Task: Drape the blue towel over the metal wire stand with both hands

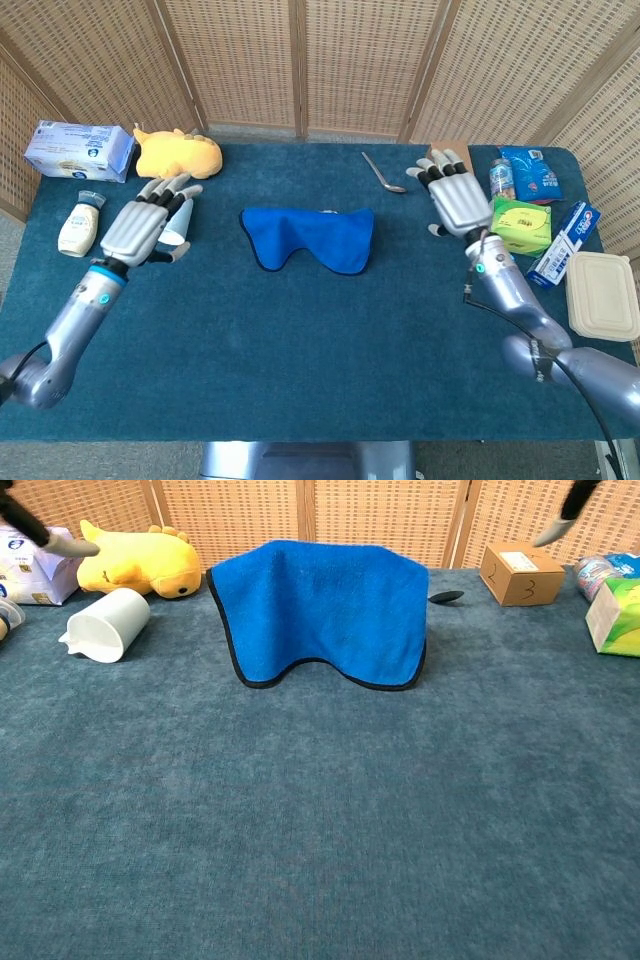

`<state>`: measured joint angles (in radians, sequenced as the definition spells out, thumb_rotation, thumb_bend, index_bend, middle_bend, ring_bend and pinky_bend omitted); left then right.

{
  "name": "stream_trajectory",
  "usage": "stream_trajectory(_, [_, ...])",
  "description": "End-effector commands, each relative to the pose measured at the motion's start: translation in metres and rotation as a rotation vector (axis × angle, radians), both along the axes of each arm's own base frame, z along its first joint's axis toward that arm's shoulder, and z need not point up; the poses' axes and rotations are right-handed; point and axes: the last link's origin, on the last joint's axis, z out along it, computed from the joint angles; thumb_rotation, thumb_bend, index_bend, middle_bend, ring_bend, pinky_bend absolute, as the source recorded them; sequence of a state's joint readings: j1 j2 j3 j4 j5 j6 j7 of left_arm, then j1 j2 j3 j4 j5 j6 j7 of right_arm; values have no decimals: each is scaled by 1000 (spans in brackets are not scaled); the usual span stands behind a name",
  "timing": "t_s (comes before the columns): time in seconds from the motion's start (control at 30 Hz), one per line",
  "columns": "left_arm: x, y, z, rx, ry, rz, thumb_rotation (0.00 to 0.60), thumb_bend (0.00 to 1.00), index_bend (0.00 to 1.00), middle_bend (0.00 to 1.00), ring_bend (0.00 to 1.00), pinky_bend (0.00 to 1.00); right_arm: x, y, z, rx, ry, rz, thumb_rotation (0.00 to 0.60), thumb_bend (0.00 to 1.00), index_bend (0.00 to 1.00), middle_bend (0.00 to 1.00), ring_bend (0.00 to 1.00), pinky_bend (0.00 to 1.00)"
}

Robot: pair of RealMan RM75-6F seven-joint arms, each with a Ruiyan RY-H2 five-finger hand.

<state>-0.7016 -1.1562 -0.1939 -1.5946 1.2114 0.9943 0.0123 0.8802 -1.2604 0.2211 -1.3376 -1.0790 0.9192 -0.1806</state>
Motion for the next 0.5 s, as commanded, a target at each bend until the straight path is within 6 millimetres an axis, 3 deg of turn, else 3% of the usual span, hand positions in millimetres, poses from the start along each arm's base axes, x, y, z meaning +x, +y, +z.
stream_trajectory(0.03, [-18,-29,15,17,-23,57,600,408,162,30,0,0,-12,14,15,-26,-51,-7,600,129,229,155,18,1])
stream_trajectory(0.33, [-52,-102,38,67,-94,170,600,409,206,71,0,3,-47,71,46,-66,-140,-56,600,147,252,170,43,79])
stream_trajectory(0.5, [-72,-141,46,92,-24,206,600,409,209,71,0,2,-65,103,57,-90,-153,-109,600,180,251,169,42,91])
